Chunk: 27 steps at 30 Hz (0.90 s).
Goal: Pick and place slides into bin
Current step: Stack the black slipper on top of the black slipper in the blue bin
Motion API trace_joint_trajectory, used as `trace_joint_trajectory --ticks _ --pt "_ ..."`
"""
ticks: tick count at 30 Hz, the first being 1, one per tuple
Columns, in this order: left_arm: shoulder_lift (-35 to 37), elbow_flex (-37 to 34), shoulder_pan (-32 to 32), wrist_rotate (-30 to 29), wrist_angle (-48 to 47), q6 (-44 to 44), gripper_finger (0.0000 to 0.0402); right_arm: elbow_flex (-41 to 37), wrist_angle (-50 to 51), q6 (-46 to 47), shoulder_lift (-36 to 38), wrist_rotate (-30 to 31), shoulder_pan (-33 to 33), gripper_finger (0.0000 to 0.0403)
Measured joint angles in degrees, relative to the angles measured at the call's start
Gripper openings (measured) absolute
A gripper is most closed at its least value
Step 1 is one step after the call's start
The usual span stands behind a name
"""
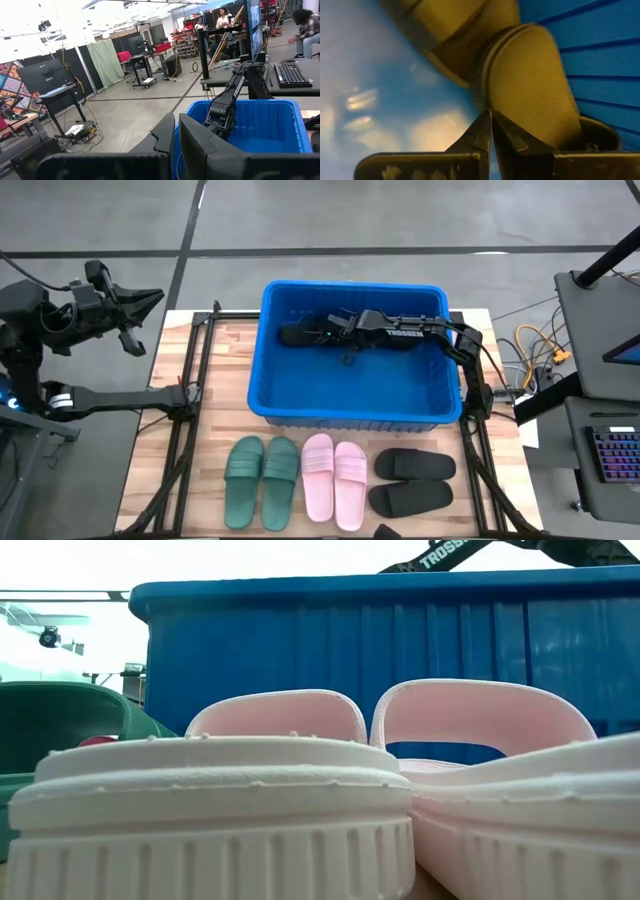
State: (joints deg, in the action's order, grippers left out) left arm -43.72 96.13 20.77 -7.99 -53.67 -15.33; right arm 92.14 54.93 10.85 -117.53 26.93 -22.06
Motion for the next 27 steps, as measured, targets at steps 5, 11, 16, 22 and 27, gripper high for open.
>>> trace_joint_trajectory --ticks 5,11,16,22,27 --pt "0.0 0.0 -0.02 0.0 -0.02 0.0 0.0011 0.0 -0.24 0.53 2.26 0.25 -0.05 0.0009" --pt "0.0 -0.01 -0.01 0.0 -0.01 0.0 0.0011 -0.01 -1.52 2.19 8.67 0.22 0.02 0.0009" --pt "0.0 0.0 0.0 0.0 -0.02 0.0 0.0011 -0.11 -4.05 4.56 14.61 0.14 -0.56 0.0021" --pt "0.0 0.0 0.0 0.0 0.0 0.0 0.0011 -0.13 0.4 14.76 18.38 -1.75 -2.81 0.0095" --pt "0.0 -0.02 0.0 0.0 -0.02 0.0 0.0011 -0.17 13.02 28.16 17.27 -2.47 -5.24 0.0167"
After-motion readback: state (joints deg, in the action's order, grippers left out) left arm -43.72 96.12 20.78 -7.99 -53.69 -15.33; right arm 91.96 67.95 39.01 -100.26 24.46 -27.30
